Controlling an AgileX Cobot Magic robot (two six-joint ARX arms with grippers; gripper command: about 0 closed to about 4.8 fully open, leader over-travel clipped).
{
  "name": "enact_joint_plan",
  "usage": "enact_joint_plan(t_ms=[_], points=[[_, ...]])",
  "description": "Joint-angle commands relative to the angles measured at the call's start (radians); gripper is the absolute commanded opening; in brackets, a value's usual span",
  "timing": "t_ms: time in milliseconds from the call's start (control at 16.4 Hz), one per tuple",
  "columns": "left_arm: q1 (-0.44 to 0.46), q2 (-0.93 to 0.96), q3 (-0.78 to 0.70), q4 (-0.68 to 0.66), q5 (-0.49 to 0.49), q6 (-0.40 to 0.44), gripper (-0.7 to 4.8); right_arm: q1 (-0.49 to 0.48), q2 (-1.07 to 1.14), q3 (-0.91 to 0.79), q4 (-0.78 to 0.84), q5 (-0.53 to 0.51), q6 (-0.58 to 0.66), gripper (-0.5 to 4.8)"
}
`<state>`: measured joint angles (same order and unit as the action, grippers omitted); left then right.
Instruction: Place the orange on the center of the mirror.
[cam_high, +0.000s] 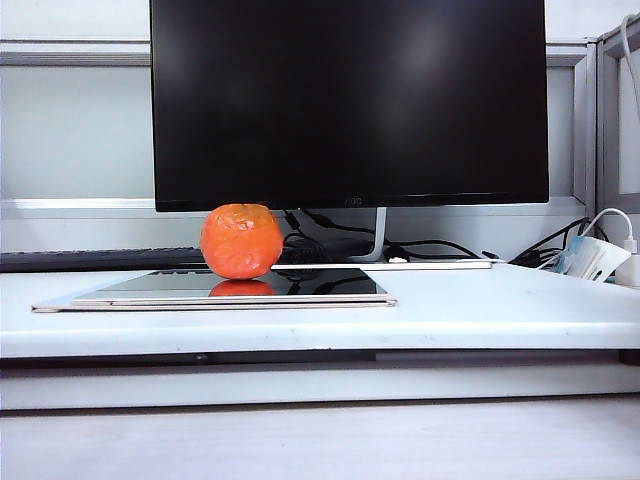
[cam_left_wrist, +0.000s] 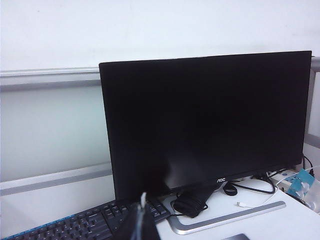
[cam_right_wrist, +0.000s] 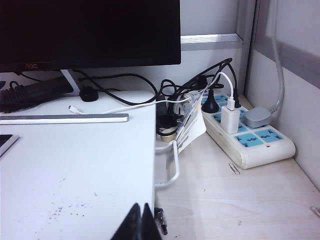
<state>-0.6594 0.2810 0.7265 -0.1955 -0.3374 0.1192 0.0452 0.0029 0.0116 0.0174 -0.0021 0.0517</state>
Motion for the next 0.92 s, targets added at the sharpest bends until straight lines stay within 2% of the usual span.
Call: enact_joint_plan(t_ms=[61,122,183,244,366,427,488,610,672,794,855,916], points=[[0.000,0.000,0.003,0.008,0.001,0.004,-0.03,0.000,0.000,-0.007,0.015,0.000,0.003,0.00],[0.018,0.000,0.003,0.008,0.002,0.004,-0.03,0.000,0.000,-0.007,0.015,0.000,0.003,0.00],[0.106,0.000,0.003,0.000,0.043,0.008,-0.03,0.000,0.000,-0.007,0.015,0.000,0.003,0.00],[0.227,-0.006,0.003,-0.017,0.148,-0.024,-0.03,0.001,0.000,-0.007,0.015,0.000,0.003,0.00],[0.512,-0.029,-0.023,-0.148,0.415,-0.143,-0.03,0.001,0.000,-0.007,0.015,0.000,0.003,0.00],[0.632,-0.046,-0.098,-0.143,0.482,-0.184,-0.03,0.001,0.000,-0.007,0.014,0.000,0.003,0.00],[0.695,-0.066,-0.191,-0.083,0.528,-0.212,-0.03,0.001,0.000,-0.007,0.014,0.002,0.003,0.00],[0.706,-0.122,-0.413,0.119,0.537,-0.198,-0.03,0.001,0.000,-0.007,0.014,0.002,0.003,0.00],[0.702,-0.147,-0.483,0.173,0.536,-0.204,-0.03,0.001,0.000,-0.007,0.014,0.002,0.003,0.00],[0.703,-0.216,-0.649,0.316,0.498,-0.247,-0.03,0.000,0.000,-0.007,0.014,0.002,0.003,0.00],[0.703,-0.246,-0.697,0.337,0.497,-0.277,-0.03,0.000,0.000,-0.007,0.014,0.002,0.003,0.00],[0.703,-0.275,-0.716,0.297,0.498,-0.290,-0.03,0.001,0.000,-0.007,0.014,0.001,0.003,0.00]])
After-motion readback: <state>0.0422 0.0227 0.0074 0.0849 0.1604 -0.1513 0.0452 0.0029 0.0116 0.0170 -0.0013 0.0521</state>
